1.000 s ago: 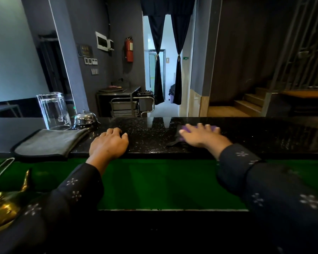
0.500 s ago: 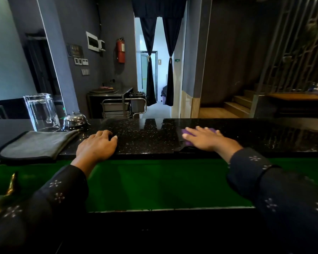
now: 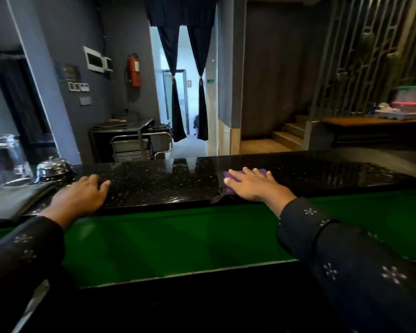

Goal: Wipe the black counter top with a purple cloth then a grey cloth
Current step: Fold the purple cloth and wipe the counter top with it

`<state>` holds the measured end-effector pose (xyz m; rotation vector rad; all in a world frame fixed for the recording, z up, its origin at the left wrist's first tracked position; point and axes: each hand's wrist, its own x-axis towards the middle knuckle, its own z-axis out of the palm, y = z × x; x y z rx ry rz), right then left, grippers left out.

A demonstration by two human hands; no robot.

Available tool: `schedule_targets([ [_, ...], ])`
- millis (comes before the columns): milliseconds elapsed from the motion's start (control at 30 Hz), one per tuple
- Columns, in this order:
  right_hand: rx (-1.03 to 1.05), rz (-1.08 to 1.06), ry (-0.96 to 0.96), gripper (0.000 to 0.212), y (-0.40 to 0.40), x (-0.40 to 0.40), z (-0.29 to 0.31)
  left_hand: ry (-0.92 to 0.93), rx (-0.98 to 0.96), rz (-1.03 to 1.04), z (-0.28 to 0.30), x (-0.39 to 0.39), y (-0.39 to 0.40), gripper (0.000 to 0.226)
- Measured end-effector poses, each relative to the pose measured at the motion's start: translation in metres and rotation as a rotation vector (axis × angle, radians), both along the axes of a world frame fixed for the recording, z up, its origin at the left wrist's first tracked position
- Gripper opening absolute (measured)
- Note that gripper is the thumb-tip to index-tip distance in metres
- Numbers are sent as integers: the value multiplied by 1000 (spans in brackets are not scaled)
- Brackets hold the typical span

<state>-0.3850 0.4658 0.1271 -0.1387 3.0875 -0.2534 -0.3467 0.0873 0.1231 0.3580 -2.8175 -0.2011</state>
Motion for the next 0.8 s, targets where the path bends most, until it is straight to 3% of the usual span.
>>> schedule_targets([
  [100,-15,34,10,63,27,4,-2,-9,-84,4,13,1,31,52],
  [400,-39,-136,12,64,101,1,6,-38,-98,-413,17,-4,213,54],
  [600,-60,-78,22,63,125,21,-2,-45,-17,-545,24,-34,310,44],
  [800,-60,-156,18,63,197,6,-2,-117,43,-591,11,-65,397,49],
])
